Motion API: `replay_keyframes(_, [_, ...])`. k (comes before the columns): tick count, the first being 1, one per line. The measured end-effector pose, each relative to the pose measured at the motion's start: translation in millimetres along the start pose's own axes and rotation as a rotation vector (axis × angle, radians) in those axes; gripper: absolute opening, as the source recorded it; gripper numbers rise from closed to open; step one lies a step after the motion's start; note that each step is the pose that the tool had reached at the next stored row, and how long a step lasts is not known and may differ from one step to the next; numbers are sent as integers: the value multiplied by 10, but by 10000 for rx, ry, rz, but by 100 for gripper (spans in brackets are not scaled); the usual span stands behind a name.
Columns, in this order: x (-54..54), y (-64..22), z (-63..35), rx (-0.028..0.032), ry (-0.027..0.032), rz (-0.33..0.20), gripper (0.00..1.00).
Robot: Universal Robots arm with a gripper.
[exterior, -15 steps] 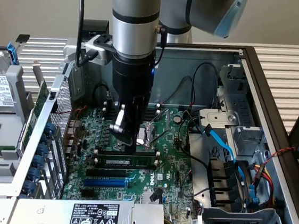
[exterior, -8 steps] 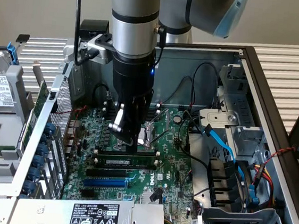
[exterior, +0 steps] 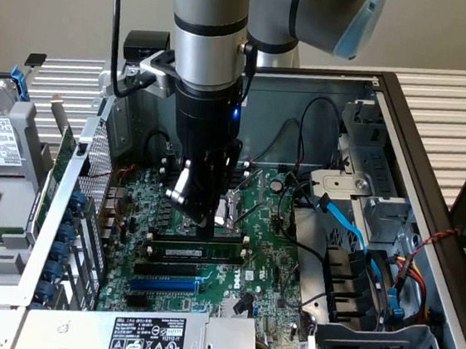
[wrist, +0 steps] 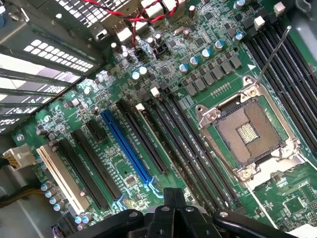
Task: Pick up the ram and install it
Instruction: 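Press down the ram until it locks into place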
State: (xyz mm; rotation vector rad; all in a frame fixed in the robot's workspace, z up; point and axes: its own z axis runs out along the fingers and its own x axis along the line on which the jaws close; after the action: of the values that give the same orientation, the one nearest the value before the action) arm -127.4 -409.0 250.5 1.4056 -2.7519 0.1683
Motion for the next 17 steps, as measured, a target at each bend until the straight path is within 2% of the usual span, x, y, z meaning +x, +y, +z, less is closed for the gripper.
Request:
replay_keyframes(2, [0,0,0,-10,10,255,10])
replay_keyframes(7, [-1,0,1,82,-56,923,10])
replay_keyframes(12, [0,0,0,94,-53,1547,10])
replay_keyframes(17, [-2,0,1,159,-100,2099,10])
